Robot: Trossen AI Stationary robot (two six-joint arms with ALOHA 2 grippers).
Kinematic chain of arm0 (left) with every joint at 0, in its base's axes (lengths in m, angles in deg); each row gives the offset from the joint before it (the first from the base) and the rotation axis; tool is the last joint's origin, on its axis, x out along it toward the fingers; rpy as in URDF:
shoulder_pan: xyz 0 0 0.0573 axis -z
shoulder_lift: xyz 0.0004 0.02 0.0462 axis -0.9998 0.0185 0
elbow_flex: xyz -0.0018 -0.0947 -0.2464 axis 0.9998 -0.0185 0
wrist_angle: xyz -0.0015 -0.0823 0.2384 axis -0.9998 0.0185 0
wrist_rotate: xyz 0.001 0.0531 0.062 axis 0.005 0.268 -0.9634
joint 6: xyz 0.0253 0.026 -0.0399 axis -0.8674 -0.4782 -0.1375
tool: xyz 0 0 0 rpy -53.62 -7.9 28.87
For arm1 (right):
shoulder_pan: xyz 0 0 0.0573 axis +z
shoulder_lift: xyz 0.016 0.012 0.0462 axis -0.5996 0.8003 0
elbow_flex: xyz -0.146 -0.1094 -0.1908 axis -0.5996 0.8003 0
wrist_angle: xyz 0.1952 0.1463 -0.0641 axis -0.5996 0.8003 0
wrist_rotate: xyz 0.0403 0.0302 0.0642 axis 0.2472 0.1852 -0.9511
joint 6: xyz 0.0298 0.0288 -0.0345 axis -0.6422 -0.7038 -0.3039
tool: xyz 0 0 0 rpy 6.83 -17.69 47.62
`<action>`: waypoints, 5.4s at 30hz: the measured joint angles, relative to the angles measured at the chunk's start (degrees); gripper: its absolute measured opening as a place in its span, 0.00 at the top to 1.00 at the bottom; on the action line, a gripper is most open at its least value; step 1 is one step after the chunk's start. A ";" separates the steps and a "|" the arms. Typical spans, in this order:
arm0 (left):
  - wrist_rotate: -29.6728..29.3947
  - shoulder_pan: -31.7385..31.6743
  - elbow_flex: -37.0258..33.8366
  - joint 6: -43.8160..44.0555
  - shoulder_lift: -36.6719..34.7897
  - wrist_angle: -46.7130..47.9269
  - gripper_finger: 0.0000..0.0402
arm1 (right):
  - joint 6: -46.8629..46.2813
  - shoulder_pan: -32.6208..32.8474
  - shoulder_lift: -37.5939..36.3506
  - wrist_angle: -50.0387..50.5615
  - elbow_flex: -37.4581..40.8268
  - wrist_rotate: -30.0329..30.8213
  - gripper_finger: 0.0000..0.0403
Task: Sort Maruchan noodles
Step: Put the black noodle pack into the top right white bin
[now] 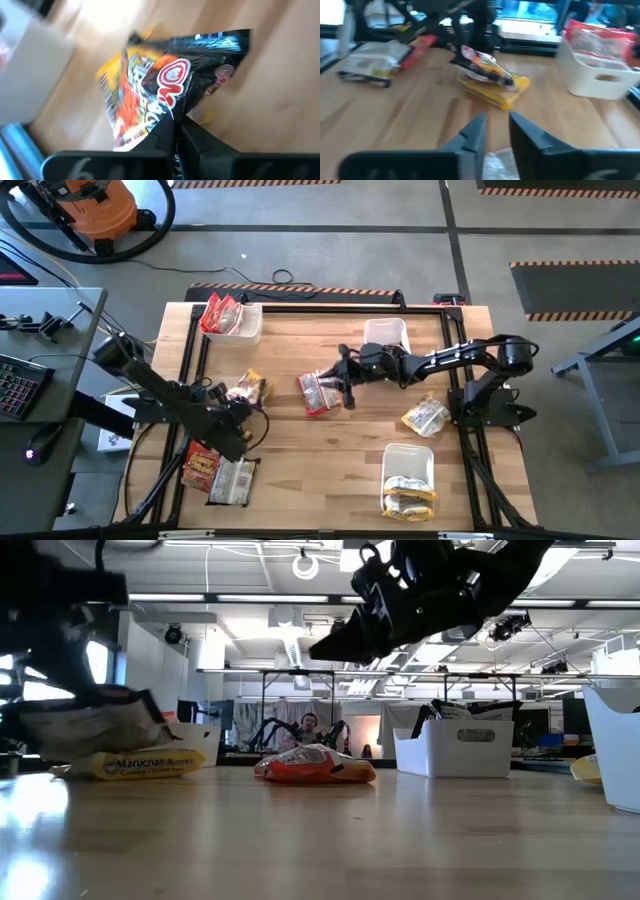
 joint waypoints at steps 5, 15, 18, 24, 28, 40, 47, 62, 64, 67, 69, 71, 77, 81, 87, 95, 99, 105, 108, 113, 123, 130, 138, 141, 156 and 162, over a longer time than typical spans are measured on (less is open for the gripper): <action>-0.93 -3.33 0.00 -12.08 -6.81 -12.80 1.00 | 1.38 3.31 0.00 -3.11 0.00 -2.09 0.58; 6.31 -14.23 0.00 -36.15 -9.25 -40.56 1.00 | -0.18 7.46 5.46 0.36 -7.80 -3.41 0.35; 8.68 -16.41 -0.02 -40.57 -9.21 -45.24 1.00 | -0.28 7.76 7.92 4.62 -11.91 -2.80 0.36; 10.46 -19.41 0.00 -42.53 -9.23 -47.60 1.00 | -1.46 7.63 10.73 9.08 -16.72 -3.13 0.37; 11.31 -20.59 -0.02 -43.14 -9.23 -48.12 1.00 | -2.78 7.55 11.19 9.76 -17.22 -2.54 0.46; 8.85 -20.32 0.10 -43.42 -18.03 -47.54 0.96 | -2.78 7.42 11.19 10.46 -17.18 -1.88 0.99; -0.48 -15.97 -10.97 -38.56 -28.49 -54.77 0.90 | -1.77 5.89 9.74 11.51 -17.18 -1.88 0.99; 0.93 -15.99 -27.68 -41.01 -31.66 -79.54 0.74 | -1.80 2.53 1.29 13.75 -17.18 4.48 1.00; 1.29 -15.99 -27.67 -41.41 -31.66 -79.46 0.69 | -1.75 2.53 0.43 13.74 -17.18 6.01 1.00; 1.04 -15.99 -27.69 -41.44 -31.66 -79.17 0.62 | -1.75 2.51 -0.62 13.67 -17.18 7.04 1.00; 0.46 -15.99 -27.69 -41.46 -31.66 -78.99 0.58 | -1.75 2.51 -1.11 13.51 -17.18 7.06 1.00; 0.35 -15.99 -27.71 -41.46 -31.66 -78.92 0.54 | -1.75 2.51 -1.53 13.54 -17.18 7.06 1.00; -4.37 -15.99 -27.74 -45.35 -31.56 -80.48 0.48 | -1.46 2.58 -2.27 13.34 -17.18 6.99 1.00; -4.42 -15.97 -27.74 -51.66 -30.69 -87.42 0.47 | -1.44 2.58 -2.27 12.92 -17.18 6.99 1.00; 0.71 -18.09 -27.74 -56.89 -27.38 -94.08 0.47 | -1.68 2.58 -2.27 10.76 -17.18 5.77 1.00; 2.89 -20.77 -27.74 -62.17 -21.63 -103.11 0.47 | -1.72 2.62 -2.27 10.86 -17.18 5.74 1.00; 5.03 -22.36 -27.73 -64.45 -18.37 -109.43 0.50 | -1.92 2.64 -2.25 10.87 -17.18 5.64 1.00; 5.08 -24.93 -27.71 -65.50 -16.15 -110.69 0.69 | -2.80 2.62 -2.24 10.89 -17.18 6.27 1.00; 5.38 -25.63 -27.71 -67.15 -16.12 -110.89 0.83 | -2.81 2.64 -2.23 10.88 -17.18 6.53 1.00; 5.44 -26.88 -27.71 -69.48 -16.11 -112.75 0.98 | -4.24 2.64 -2.23 10.86 -17.18 9.56 0.98; 7.57 -31.76 -27.71 -62.93 -16.11 -105.69 0.99 | -2.78 1.00 -8.83 30.51 -17.20 15.04 0.58; 16.68 -37.12 -22.51 -55.41 -13.41 -95.00 0.99 | -2.45 -1.29 -7.85 46.80 -24.51 12.68 0.36; 19.96 -39.75 -12.27 -55.66 -2.39 -87.00 0.99 | 3.04 -2.27 2.35 65.91 -41.09 7.86 0.34; 21.12 -39.90 -9.54 -57.18 0.80 -87.12 0.99 | 3.89 -2.64 6.71 71.52 -46.26 5.63 0.34; 22.60 -40.12 -6.97 -58.49 2.46 -86.76 0.98 | 3.00 -3.41 14.62 79.57 -51.39 4.54 0.55; 23.26 -40.23 -6.97 -59.41 2.17 -86.68 0.97 | 3.75 -4.14 14.62 79.57 -51.39 4.56 0.85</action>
